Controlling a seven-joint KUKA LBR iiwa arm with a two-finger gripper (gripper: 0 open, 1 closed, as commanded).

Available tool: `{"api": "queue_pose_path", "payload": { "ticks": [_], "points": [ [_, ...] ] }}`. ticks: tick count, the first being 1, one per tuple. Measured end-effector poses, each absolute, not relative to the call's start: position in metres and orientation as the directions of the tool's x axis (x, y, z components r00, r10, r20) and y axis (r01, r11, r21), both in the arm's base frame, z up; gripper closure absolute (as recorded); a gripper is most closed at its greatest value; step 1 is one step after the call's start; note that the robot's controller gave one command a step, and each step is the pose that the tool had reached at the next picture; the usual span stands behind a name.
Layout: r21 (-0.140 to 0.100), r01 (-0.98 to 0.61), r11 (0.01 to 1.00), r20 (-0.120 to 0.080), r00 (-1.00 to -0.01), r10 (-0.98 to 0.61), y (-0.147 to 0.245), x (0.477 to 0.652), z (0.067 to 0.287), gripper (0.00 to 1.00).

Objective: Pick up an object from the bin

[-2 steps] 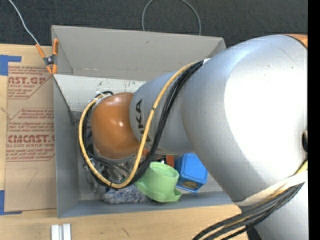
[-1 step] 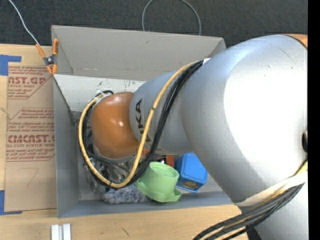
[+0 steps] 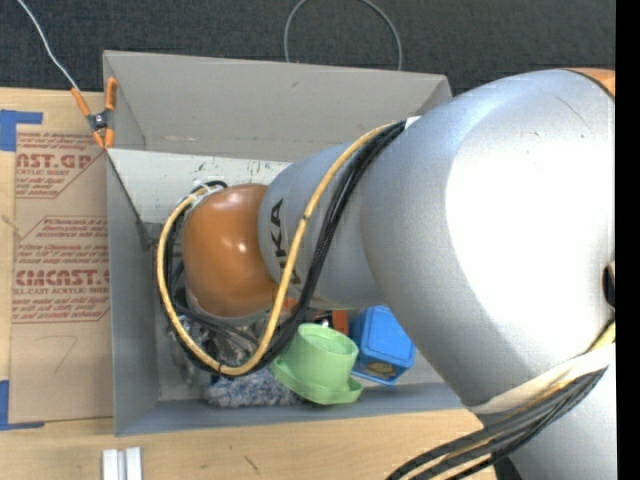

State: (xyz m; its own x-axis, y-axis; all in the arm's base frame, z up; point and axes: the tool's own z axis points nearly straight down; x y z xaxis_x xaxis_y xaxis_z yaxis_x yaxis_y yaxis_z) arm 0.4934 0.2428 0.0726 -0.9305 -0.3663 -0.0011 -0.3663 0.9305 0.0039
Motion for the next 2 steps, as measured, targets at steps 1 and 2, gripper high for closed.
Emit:
{"api": "queue_pose_path", "payload": {
  "ticks": [1, 2],
  "points": [
    [0.004, -0.366, 0.931, -0.001, -0.931, -0.366, 0.2428, 0.4934, 0.0726, 1.00],
    [0.004, -0.366, 0.930, -0.001, -0.930, -0.366, 0.2427, 0.4934, 0.0726, 1.00]
  ]
}}
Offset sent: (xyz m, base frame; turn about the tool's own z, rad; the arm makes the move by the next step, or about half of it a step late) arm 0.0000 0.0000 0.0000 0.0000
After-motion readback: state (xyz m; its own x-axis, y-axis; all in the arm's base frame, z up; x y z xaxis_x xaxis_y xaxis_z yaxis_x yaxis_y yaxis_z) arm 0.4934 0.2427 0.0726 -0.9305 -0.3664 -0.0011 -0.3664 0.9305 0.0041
